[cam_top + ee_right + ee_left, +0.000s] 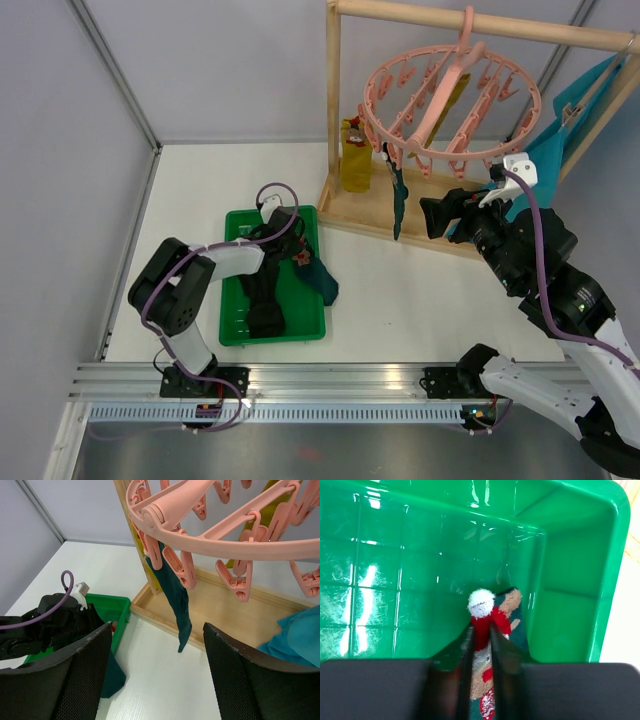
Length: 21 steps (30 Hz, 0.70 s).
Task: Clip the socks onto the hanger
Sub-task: Pick up the sock from the bin.
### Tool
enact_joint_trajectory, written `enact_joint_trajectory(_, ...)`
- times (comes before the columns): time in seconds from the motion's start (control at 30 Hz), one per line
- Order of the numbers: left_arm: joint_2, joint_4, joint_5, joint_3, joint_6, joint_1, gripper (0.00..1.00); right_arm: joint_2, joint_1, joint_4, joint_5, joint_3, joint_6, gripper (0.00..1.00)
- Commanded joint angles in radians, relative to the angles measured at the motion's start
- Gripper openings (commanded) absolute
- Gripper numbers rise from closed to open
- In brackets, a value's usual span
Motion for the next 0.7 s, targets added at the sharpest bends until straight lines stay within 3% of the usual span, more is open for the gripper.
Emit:
enact_joint_trajectory(0.0,0.015,0.024,0.026,0.020,-0.029,0.001,0.18,-0.009,-0.005,0.011,0.014,0.001,0.004,0.79)
enact_joint_trajectory(0.1,0.015,0.030,0.028,0.023,-0.009,0.001,0.03,-0.008,-0.005,0.011,0.013,0.001,0.005,0.79)
enact_joint_trajectory(0.33,-0.117,0.181,0.068,-0.020,0.169,0.001,0.02,-0.006,-0.005,-0.003,0.029,0.014,0.002,0.79)
enact_joint_trajectory(0.5,-0.365,0.277,0.092,-0.057,0.361,0.003,0.02,-0.002,-0.005,-0.008,0.036,0.036,0.001,0.79)
enact_joint_trajectory(0.6,-0.520,0.404,0.176,-0.107,0.483,0.003,0.02,0.006,-0.003,-0.008,0.039,0.051,0.001,0.79)
enact_joint_trajectory(0.67,-0.597,0.492,0.346,-0.142,0.584,0.004,0.02,0.015,-0.005,-0.014,0.039,0.071,0.001,0.79)
